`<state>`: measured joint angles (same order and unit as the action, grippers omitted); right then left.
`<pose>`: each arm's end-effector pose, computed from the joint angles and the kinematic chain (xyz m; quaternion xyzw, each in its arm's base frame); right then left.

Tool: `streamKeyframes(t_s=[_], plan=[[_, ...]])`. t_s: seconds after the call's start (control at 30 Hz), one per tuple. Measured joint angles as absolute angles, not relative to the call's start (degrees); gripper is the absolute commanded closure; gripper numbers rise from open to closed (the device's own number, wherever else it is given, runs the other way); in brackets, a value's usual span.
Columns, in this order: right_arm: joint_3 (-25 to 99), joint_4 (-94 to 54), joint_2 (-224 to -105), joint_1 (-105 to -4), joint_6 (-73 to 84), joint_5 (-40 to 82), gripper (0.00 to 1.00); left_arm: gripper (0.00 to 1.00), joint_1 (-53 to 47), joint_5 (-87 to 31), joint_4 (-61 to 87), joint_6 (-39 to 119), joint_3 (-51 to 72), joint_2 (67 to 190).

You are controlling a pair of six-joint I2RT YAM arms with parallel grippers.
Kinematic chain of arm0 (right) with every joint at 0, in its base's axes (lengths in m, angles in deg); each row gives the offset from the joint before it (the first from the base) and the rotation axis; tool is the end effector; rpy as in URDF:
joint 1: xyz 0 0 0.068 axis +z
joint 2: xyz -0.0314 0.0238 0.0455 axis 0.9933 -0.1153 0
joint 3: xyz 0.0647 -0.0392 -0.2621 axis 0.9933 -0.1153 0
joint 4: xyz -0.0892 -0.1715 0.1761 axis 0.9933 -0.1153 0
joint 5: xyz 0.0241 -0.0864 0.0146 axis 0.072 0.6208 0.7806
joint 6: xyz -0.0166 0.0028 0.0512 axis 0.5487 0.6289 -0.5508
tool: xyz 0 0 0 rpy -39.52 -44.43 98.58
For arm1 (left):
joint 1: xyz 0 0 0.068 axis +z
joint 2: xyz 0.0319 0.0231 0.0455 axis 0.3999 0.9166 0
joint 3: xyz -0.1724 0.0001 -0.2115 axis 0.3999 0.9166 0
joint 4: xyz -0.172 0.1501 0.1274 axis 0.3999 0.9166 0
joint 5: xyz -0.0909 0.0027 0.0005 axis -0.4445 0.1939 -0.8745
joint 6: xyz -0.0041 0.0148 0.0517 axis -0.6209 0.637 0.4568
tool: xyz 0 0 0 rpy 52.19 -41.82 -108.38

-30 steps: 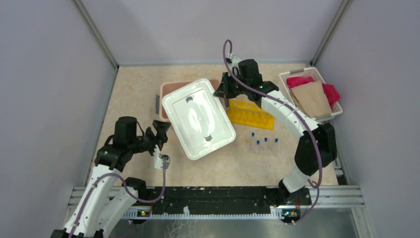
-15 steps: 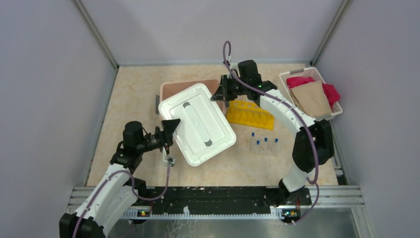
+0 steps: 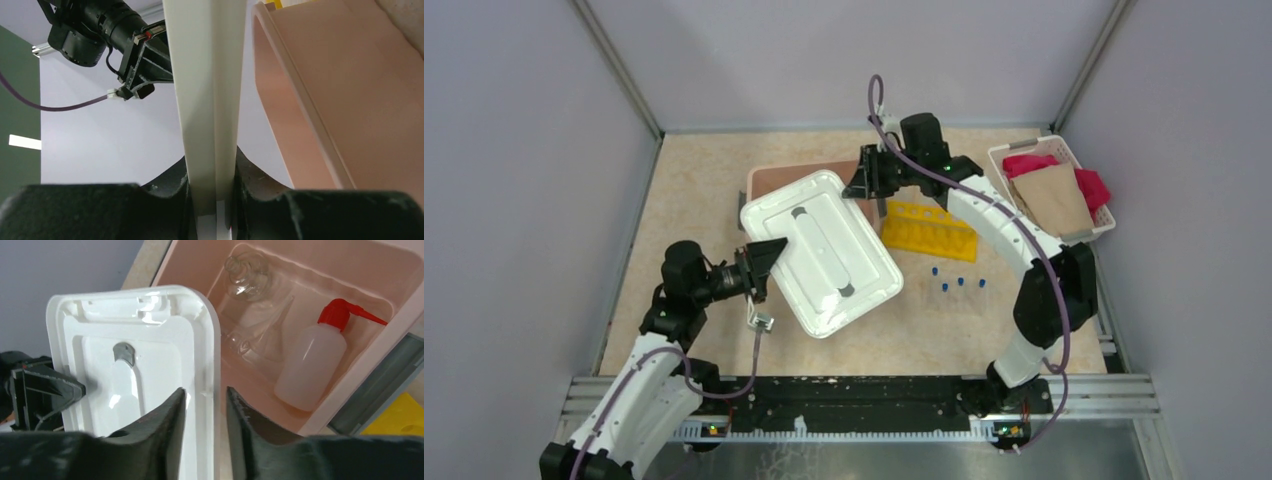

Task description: Organize the chemistry lab equipment

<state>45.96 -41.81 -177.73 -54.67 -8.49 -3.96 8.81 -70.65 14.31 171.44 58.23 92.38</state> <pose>0.3248 0.1996 0.3385 -0.1917 0.8302 0.4144 0.3199 0.1486 -0.0678 0.2528 0.7580 0.0320 0.2329 0.6084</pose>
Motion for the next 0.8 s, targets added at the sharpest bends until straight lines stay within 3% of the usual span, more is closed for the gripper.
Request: streamKeyframes(t_s=[0.03,0.07,0.1,0.13,0.3,0.47,0.8], plan=[[46.4,-42.1,-177.7,-54.6,-8.1,-3.8,0.52,1.00,8.8,-70.6,15.4,171.4,58.0,92.0],[46.8,-42.4,-177.7,-54.6,-7.4,-3.4,0.37,1.00,8.8,-70.5,16.3,171.4,57.8,91.8],[47.2,-42.9,-177.7,-54.6,-6.6,-2.8,0.13,1.00,8.8,-70.2,17.6,171.4,57.6,91.7],[47.2,-43.0,-177.4,-54.6,-5.8,-2.0,0.03,1.00,8.8,-69.9,18.8,171.4,57.3,91.7],[44.4,-41.9,-171.7,-54.5,0.4,3.3,0.01,1.00,8.8,-66.6,24.7,171.4,54.0,92.2],[32.8,-35.5,-153.2,-54.5,11.0,5.0,0.01,1.00,8.4,-62.6,32.5,164.5,43.6,95.2],[27.4,-31.0,-132.8,-54.5,31.1,-6.7,0.02,1.00,8.2,-59.5,45.4,140.1,23.5,102.3]])
